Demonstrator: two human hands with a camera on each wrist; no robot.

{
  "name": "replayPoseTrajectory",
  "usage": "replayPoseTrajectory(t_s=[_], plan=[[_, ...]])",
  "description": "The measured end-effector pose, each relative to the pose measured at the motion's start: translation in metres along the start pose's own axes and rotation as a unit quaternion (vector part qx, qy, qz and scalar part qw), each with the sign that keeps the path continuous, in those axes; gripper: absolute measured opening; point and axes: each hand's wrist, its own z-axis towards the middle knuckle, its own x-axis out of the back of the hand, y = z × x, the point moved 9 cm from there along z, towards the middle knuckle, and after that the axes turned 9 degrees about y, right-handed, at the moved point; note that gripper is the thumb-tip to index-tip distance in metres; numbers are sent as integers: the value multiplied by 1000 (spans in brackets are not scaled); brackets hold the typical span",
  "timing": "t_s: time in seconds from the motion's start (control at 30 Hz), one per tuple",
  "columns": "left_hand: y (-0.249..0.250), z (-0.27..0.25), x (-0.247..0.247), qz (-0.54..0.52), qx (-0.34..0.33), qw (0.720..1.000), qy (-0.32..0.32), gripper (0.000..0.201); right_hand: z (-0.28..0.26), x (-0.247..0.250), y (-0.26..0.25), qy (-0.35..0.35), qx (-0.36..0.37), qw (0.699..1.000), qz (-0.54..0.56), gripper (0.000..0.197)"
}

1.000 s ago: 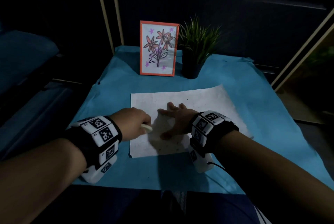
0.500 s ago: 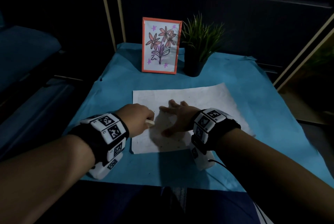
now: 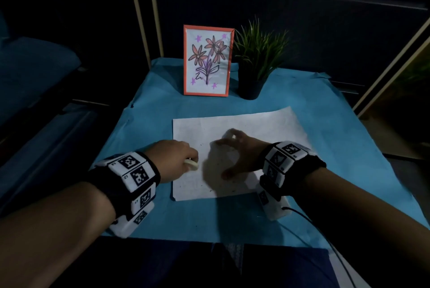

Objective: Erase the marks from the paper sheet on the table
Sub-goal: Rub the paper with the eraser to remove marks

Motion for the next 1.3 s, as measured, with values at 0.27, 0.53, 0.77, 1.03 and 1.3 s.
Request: replayPoseTrajectory(t_s=[0.27,0.53,0.77,1.03,1.3], plan=[[19,6,-1,13,-13,1000,-8,19,2,-7,11,-31,-11,998,-53,97],[14,6,3,28,1,999,19,27,3,-9,13,-27,-14,999,-42,97],[9,2,0,9,-12,1000,4,18,2,-10,14,-27,-16,999,-32,96],[15,-5,-8,19,-55,998,-8,16,0,-9,12,-27,-17,999,-28,97],[9,-3,-4,-2,-38,999,22,7,2,-8,13,-19,-15,999,-28,97]])
